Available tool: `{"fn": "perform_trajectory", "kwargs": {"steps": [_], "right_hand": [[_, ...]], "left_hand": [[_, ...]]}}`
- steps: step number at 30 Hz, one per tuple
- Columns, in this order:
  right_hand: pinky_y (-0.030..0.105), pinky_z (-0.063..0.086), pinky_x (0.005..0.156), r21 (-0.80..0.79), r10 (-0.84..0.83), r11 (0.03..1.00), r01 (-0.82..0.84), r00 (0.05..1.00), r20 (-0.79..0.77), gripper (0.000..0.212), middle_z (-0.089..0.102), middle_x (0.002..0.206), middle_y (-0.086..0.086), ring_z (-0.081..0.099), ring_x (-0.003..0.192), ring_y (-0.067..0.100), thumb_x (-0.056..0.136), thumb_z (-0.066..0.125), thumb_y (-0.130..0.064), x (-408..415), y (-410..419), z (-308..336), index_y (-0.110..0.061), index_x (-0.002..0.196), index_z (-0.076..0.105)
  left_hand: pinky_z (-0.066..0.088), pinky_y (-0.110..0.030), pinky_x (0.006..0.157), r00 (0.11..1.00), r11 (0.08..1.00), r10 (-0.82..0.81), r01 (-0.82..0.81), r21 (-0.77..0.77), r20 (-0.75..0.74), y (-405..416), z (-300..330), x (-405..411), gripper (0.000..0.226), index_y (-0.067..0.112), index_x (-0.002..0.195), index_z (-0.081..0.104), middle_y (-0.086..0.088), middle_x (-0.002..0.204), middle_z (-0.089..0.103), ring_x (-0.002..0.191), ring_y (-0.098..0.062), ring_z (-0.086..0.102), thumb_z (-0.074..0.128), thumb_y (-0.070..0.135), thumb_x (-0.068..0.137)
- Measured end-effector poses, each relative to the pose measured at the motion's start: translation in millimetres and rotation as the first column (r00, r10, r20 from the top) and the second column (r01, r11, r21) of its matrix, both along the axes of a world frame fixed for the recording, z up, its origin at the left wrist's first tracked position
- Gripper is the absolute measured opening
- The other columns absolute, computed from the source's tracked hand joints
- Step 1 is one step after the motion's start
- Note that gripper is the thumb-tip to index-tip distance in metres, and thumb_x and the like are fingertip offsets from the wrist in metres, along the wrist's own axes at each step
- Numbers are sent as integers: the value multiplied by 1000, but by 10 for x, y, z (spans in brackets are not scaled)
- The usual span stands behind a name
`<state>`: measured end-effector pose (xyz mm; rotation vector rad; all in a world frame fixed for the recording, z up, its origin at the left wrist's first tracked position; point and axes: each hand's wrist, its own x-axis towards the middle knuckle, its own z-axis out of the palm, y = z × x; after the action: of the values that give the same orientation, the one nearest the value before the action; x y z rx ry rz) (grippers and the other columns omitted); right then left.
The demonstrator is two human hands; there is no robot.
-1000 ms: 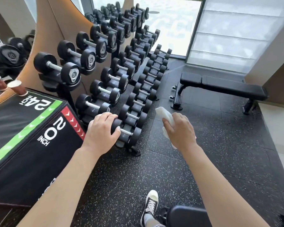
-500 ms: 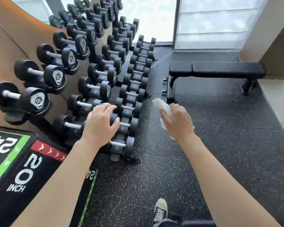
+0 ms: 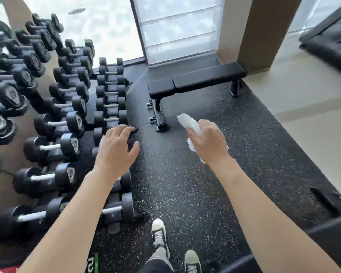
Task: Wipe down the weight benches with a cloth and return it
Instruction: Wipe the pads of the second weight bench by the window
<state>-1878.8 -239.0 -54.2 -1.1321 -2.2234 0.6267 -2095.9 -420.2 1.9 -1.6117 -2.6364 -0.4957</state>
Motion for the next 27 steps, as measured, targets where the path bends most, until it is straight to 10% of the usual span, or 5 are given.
{"fn": "perform_trajectory", "kwargs": {"steps": [27], "right_hand": [[35,37,69,132,-44,991,23,986,158,31,54,85,-1,50,81,22,103,55,-42,-2689,1739,406,-18,86,47]], "left_hand": [[26,-56,123,991,993,-79,68,99,111,2007,-172,-2797,64,16,157,43,-10,164,37,153,-33,31,59,41,100]]}}
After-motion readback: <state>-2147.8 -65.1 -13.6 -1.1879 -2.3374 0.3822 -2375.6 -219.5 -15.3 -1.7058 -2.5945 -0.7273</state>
